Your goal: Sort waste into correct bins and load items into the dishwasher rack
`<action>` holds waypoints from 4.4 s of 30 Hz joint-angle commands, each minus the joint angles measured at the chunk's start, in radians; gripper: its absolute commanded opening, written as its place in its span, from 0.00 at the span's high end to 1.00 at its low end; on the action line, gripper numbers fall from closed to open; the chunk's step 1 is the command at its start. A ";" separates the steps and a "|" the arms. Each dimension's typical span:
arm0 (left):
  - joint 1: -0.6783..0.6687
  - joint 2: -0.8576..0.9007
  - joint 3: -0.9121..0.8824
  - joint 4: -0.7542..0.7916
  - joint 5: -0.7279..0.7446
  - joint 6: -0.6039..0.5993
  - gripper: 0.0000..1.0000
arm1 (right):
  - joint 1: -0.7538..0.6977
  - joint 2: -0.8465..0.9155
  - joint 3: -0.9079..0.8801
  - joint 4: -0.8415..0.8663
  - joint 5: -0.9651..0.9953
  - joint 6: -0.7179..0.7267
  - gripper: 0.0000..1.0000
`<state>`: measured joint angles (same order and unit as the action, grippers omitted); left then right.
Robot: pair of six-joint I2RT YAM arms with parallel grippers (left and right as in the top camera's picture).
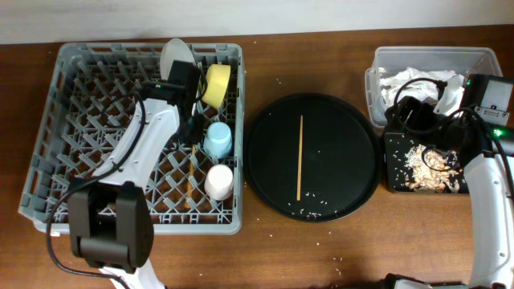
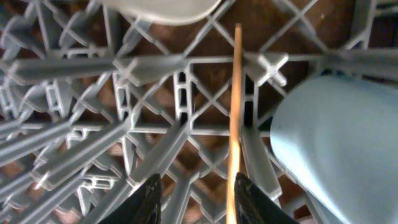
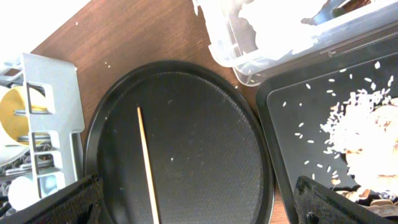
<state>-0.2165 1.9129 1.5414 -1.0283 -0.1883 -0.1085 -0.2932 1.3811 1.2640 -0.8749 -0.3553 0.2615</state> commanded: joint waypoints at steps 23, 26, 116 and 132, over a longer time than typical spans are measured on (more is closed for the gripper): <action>-0.538 0.472 0.405 0.074 0.201 -0.325 0.55 | -0.002 0.002 0.002 0.000 0.013 -0.003 0.02; -0.538 0.500 0.405 0.077 0.208 -0.325 0.56 | -0.002 0.002 0.002 0.000 0.013 -0.003 0.01; -0.050 -0.142 0.647 -0.380 0.144 -0.212 0.00 | 0.431 -1.256 -1.242 0.952 0.420 -0.200 0.02; -0.050 -0.142 0.647 -0.380 0.144 -0.212 0.00 | 0.431 -1.378 -1.258 0.793 0.382 -0.201 0.01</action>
<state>-0.2687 1.7721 2.1845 -1.4097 -0.0513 -0.3187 0.1284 0.0120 0.0143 -0.0765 0.0330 0.0532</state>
